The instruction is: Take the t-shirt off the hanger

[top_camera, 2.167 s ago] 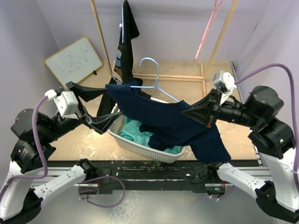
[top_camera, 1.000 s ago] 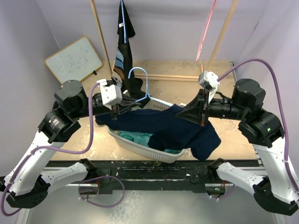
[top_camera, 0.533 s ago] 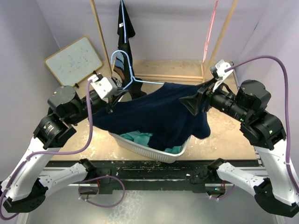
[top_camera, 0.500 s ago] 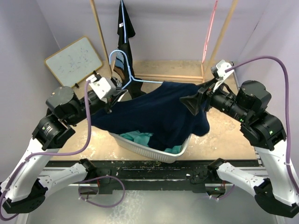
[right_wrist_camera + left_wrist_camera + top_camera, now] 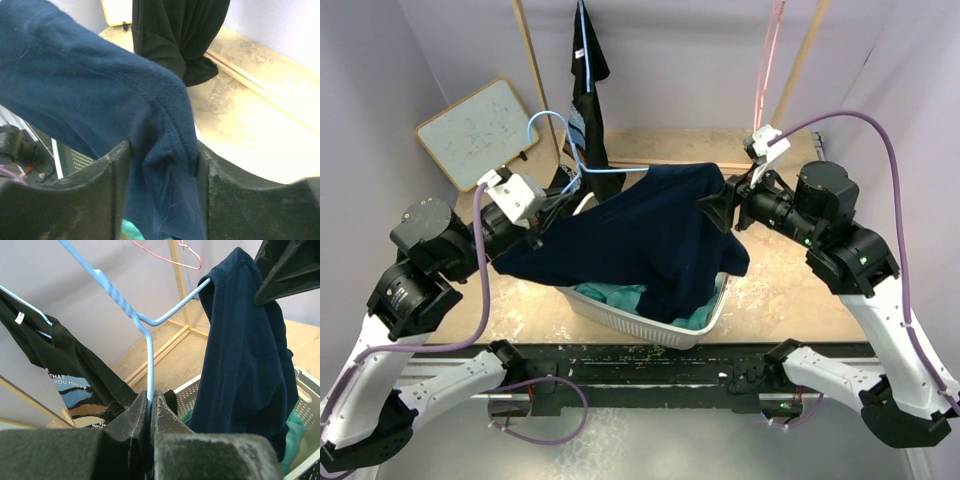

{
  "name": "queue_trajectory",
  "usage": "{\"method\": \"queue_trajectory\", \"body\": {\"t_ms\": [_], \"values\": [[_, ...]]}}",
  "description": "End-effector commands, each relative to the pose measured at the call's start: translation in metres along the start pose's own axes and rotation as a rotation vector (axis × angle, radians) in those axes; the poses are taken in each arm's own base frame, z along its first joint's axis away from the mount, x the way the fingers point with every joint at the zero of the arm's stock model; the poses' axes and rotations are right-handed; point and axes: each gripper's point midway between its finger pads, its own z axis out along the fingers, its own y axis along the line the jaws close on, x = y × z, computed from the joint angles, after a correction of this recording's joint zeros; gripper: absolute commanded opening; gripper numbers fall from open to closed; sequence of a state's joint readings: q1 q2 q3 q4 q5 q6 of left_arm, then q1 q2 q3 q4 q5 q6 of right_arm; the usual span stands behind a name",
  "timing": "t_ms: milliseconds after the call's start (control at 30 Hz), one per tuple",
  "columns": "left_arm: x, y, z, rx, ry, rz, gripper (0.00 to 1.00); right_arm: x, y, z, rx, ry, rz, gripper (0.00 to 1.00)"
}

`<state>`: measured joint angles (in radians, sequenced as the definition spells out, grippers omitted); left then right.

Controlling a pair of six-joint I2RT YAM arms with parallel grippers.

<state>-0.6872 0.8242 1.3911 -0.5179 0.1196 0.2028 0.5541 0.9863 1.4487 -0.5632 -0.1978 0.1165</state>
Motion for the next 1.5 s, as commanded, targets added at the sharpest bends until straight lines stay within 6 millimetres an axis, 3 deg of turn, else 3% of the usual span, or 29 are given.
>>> {"method": "queue_trajectory", "body": {"t_ms": [0,100,133,333,433,633,1000,1100,1233,1267,1367,1467], "values": [[-0.050,0.012,-0.022,-0.048,-0.152,0.015,0.00,-0.020,0.003,0.007,-0.025,-0.064,-0.024,0.41],[-0.047,0.013,-0.024,-0.056,-0.137,0.013,0.00,-0.019,-0.015,0.011,0.078,-0.055,0.014,0.02],[-0.044,0.014,-0.025,-0.063,-0.127,0.014,0.00,-0.019,-0.025,0.011,0.138,-0.057,0.031,0.00],[-0.033,0.020,-0.043,-0.124,-0.106,0.009,0.00,-0.021,-0.095,-0.024,0.578,-0.091,0.128,0.00],[-0.031,0.022,-0.051,-0.141,-0.107,0.007,0.00,-0.021,-0.118,-0.048,0.740,-0.118,0.158,0.00],[-0.031,0.021,-0.059,-0.143,-0.109,0.006,0.00,-0.005,-0.136,-0.066,0.878,-0.125,0.208,0.00],[-0.038,0.025,-0.084,-0.186,-0.151,-0.004,0.00,0.034,-0.151,-0.050,0.886,-0.060,0.272,0.00],[-0.038,0.025,-0.085,-0.188,-0.154,-0.011,0.00,0.024,-0.128,-0.032,0.702,-0.111,0.264,0.00],[-0.032,0.020,-0.067,-0.152,-0.130,-0.026,0.00,-0.004,-0.068,-0.001,0.299,-0.144,0.194,0.00],[-0.032,0.019,-0.061,-0.141,-0.132,-0.030,0.00,-0.008,-0.044,0.005,0.157,-0.130,0.181,0.00],[-0.029,0.018,-0.042,-0.132,-0.129,-0.048,0.00,-0.002,-0.013,0.012,-0.030,-0.049,0.175,0.02],[-0.024,0.019,-0.019,-0.126,-0.120,-0.068,0.00,0.009,-0.004,0.013,-0.088,-0.001,0.167,0.19]]}}
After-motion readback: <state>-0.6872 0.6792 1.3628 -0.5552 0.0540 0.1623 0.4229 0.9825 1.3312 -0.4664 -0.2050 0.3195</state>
